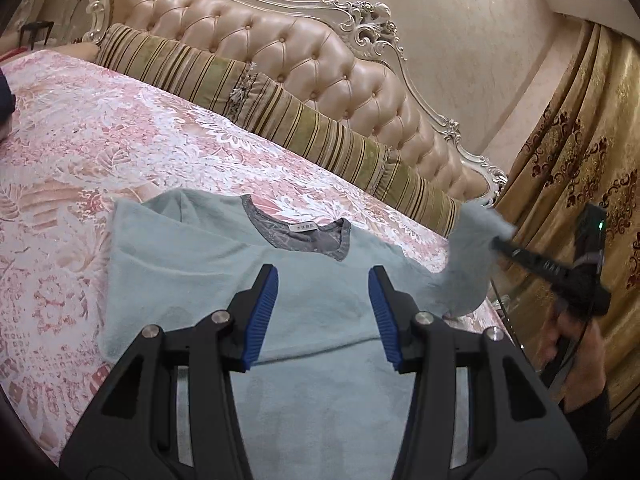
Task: Fold clothes
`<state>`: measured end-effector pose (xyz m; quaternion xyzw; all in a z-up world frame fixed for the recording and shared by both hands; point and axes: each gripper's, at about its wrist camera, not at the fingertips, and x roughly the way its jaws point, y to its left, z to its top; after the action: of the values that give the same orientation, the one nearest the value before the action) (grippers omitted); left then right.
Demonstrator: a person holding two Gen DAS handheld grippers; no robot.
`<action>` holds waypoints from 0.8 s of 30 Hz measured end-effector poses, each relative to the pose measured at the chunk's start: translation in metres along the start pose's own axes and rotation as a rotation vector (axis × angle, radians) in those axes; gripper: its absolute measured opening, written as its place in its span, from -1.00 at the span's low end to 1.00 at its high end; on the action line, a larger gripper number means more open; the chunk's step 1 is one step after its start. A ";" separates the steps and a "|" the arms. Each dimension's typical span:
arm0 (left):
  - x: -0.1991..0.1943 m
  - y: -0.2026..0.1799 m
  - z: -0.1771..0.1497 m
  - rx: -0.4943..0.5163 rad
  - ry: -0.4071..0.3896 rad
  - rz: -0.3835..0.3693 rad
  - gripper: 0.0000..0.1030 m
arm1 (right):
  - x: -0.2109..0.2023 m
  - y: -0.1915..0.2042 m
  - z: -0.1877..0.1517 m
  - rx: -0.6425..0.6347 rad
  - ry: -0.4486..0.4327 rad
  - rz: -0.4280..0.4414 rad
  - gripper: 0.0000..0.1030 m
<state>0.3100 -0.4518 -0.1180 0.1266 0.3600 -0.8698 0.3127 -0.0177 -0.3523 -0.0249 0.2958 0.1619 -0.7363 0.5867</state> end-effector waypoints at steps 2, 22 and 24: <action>-0.001 0.002 0.001 -0.006 -0.004 0.000 -0.02 | 0.017 0.027 -0.013 -0.033 0.039 0.035 -0.90; 0.030 0.003 -0.012 -0.015 0.128 -0.051 -0.02 | 0.007 -0.012 -0.078 0.013 0.120 0.041 0.01; 0.039 -0.003 -0.014 -0.022 0.180 -0.082 -0.02 | 0.017 -0.034 -0.076 0.067 0.133 0.030 0.01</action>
<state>0.2785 -0.4577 -0.1439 0.1858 0.4011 -0.8630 0.2444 -0.0341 -0.3120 -0.0974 0.3659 0.1714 -0.7111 0.5754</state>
